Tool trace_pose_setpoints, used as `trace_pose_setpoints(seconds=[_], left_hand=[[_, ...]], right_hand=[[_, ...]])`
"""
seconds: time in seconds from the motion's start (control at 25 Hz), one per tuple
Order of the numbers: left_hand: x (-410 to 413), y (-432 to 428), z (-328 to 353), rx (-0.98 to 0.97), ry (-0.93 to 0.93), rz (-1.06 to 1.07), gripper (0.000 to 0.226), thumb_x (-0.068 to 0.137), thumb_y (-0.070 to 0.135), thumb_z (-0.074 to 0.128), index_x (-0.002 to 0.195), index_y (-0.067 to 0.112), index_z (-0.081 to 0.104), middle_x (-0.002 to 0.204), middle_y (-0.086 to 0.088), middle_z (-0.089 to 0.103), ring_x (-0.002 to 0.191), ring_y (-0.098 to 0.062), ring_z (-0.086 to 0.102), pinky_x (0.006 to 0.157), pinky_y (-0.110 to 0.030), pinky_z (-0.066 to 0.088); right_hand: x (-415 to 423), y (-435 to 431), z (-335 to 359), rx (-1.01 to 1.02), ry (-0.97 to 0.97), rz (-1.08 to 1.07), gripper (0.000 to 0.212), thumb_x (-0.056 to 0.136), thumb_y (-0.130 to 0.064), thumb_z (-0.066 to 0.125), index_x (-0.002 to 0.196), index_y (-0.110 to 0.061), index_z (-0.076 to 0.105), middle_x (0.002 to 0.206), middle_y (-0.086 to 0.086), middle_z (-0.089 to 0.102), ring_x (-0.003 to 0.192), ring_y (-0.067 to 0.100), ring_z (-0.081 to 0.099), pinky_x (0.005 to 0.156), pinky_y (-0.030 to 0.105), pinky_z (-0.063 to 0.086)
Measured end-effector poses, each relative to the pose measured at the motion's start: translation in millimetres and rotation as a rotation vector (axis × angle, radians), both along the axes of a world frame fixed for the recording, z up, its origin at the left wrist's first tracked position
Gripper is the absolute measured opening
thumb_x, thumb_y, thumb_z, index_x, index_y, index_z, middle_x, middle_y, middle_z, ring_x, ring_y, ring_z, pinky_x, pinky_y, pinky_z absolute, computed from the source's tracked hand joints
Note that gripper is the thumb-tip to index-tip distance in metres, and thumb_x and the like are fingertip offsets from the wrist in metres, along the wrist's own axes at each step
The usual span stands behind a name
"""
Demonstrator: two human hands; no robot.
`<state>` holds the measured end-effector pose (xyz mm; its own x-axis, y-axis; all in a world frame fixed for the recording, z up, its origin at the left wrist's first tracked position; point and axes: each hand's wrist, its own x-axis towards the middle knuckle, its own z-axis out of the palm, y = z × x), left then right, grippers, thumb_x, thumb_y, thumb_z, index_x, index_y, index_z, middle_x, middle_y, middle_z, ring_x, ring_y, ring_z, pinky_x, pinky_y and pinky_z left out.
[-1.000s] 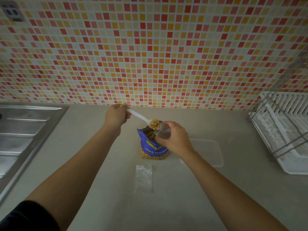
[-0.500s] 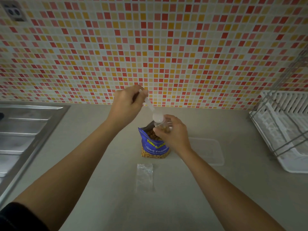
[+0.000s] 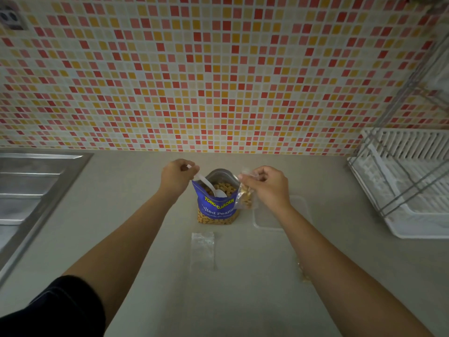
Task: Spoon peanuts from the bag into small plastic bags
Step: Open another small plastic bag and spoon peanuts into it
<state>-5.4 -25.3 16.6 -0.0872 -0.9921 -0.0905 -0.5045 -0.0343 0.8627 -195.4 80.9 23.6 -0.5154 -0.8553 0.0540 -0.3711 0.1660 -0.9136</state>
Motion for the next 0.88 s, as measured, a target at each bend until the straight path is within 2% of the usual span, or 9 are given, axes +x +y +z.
trace_pose_setpoints(seconds=[0.12, 0.16, 0.24, 0.36, 0.44, 0.56, 0.68, 0.76, 0.88], left_hand=[[2.7, 8.1, 4.0, -0.175, -0.211, 0.031, 0.051, 0.085, 0.037, 0.062, 0.125, 0.008, 0.049, 0.115, -0.011, 0.054, 0.102, -0.024, 0.054, 0.091, -0.040, 0.047], [2.3, 14.2, 7.9, -0.291, -0.234, 0.032, 0.048, 0.087, 0.035, 0.059, 0.126, 0.009, 0.047, 0.120, -0.011, 0.052, 0.106, -0.024, 0.052, 0.092, -0.040, 0.047], [-2.1, 34.9, 18.7, -0.402, -0.167, -0.091, 0.029, 0.091, 0.023, 0.054, 0.118, 0.014, 0.054, 0.112, -0.008, 0.059, 0.094, -0.019, 0.057, 0.083, -0.034, 0.051], [-17.4, 75.9, 18.6, -0.190, -0.031, -0.409, 0.013, 0.087, 0.021, 0.060, 0.099, 0.024, 0.064, 0.093, -0.001, 0.071, 0.082, -0.014, 0.066, 0.072, -0.027, 0.055], [-32.0, 97.9, 5.2, -0.020, 0.075, -0.488, 0.023, 0.080, 0.029, 0.070, 0.100, 0.019, 0.068, 0.094, 0.001, 0.073, 0.085, -0.006, 0.068, 0.075, -0.020, 0.055], [-56.1, 117.6, -20.3, 0.071, 0.204, -0.449, 0.012, 0.078, 0.020, 0.073, 0.089, 0.016, 0.069, 0.080, -0.003, 0.071, 0.075, -0.010, 0.066, 0.076, -0.027, 0.054], [-71.6, 131.0, -39.7, 0.124, 0.288, -0.402, 0.010, 0.082, 0.011, 0.067, 0.075, 0.018, 0.066, 0.067, -0.006, 0.066, 0.069, -0.020, 0.061, 0.076, -0.037, 0.054], [-80.5, 142.6, -54.0, 0.211, 0.353, -0.404, 0.014, 0.084, 0.007, 0.064, 0.074, 0.017, 0.065, 0.060, 0.002, 0.066, 0.062, -0.012, 0.062, 0.070, -0.028, 0.055], [-92.0, 164.2, -74.9, 0.349, 0.394, -0.445, 0.014, 0.085, 0.004, 0.062, 0.075, 0.014, 0.064, 0.060, 0.005, 0.066, 0.059, -0.006, 0.061, 0.066, -0.019, 0.054]], right_hand=[[-2.4, 7.4, 4.6, -0.029, -0.020, -0.012, 0.029, 0.066, -0.036, 0.081, 0.066, -0.018, 0.058, 0.060, -0.001, 0.060, 0.053, 0.010, 0.054, 0.053, 0.021, 0.043], [-3.5, 10.1, 5.8, -0.038, -0.030, -0.012, 0.028, 0.066, -0.036, 0.080, 0.065, -0.020, 0.057, 0.059, -0.002, 0.059, 0.054, 0.010, 0.054, 0.054, 0.021, 0.043], [-4.4, 15.2, 7.6, -0.038, -0.039, -0.010, 0.028, 0.067, -0.034, 0.080, 0.063, -0.022, 0.055, 0.058, -0.005, 0.057, 0.053, 0.009, 0.052, 0.053, 0.018, 0.042], [-4.9, 22.2, 5.8, -0.055, -0.062, -0.046, 0.030, 0.065, -0.033, 0.082, 0.060, -0.024, 0.054, 0.057, -0.008, 0.056, 0.051, 0.005, 0.050, 0.048, 0.010, 0.039], [-5.9, 30.4, 1.9, -0.062, -0.099, -0.066, 0.029, 0.064, -0.033, 0.082, 0.061, -0.023, 0.055, 0.058, -0.008, 0.058, 0.051, 0.003, 0.052, 0.046, 0.007, 0.039], [-14.4, 43.2, -10.7, -0.008, -0.119, -0.082, 0.030, 0.062, -0.036, 0.083, 0.065, -0.023, 0.057, 0.063, -0.005, 0.061, 0.055, 0.006, 0.056, 0.053, 0.012, 0.045], [-35.0, 63.7, -23.9, 0.093, -0.297, 0.001, 0.036, 0.068, -0.037, 0.078, 0.090, -0.014, 0.062, 0.085, 0.004, 0.068, 0.075, 0.014, 0.064, 0.072, 0.026, 0.053], [-51.2, 84.2, -32.1, 0.141, -0.451, 0.103, 0.032, 0.079, -0.028, 0.070, 0.104, -0.010, 0.060, 0.096, 0.007, 0.068, 0.085, 0.015, 0.065, 0.078, 0.026, 0.053], [-69.2, 112.0, -48.3, 0.152, -0.438, 0.088, 0.014, 0.083, -0.016, 0.066, 0.096, -0.013, 0.063, 0.089, 0.004, 0.067, 0.083, 0.014, 0.064, 0.075, 0.025, 0.055]])
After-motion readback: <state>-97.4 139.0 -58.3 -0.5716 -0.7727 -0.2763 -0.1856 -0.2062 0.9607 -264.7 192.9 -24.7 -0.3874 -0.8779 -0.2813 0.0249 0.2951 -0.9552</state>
